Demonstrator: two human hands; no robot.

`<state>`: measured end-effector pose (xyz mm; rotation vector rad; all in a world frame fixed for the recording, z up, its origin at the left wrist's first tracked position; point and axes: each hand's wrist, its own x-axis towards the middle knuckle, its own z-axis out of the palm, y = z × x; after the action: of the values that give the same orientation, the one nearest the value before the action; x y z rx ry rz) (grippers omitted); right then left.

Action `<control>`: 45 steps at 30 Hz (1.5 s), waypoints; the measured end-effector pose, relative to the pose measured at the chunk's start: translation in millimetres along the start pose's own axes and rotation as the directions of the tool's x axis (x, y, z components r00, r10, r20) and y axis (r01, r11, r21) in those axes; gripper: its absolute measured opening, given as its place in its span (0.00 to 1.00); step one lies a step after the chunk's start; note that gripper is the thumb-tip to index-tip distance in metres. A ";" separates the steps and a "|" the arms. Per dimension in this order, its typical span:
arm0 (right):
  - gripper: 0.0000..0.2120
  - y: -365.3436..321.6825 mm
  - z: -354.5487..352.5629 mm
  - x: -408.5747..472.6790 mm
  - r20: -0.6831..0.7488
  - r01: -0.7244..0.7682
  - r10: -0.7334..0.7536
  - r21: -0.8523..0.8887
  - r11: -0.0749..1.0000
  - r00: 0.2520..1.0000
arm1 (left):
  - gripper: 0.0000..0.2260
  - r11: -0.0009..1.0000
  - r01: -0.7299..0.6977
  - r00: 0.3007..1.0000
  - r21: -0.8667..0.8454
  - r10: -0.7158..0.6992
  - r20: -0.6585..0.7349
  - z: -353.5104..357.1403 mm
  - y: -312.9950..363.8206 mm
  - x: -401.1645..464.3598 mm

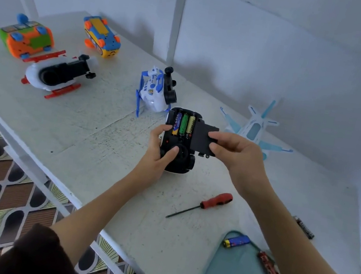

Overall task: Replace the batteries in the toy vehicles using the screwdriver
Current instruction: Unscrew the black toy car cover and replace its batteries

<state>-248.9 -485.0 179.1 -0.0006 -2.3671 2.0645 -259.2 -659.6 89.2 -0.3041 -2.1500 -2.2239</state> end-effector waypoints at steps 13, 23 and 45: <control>0.13 9.2 33.1 17.5 0.042 -0.055 0.051 0.097 0.994 0.998 | 0.18 0.994 0.008 1.000 0.113 -0.006 -0.017 3.3 -6.0 -2.9; 0.11 17.3 39.4 20.2 -0.066 -0.048 0.056 0.129 0.991 0.996 | 0.21 0.993 0.003 1.000 0.121 -0.001 -0.020 3.2 -6.4 -2.5; 0.19 36.3 41.9 18.4 -0.073 0.167 -0.200 -0.317 0.934 0.977 | 0.20 0.991 -0.021 1.000 0.135 0.023 -0.010 3.3 -6.9 -2.3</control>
<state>-267.3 -521.5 137.4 0.1063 -2.4899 1.5584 -257.6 -656.2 82.1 -0.3072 -2.2659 -2.0508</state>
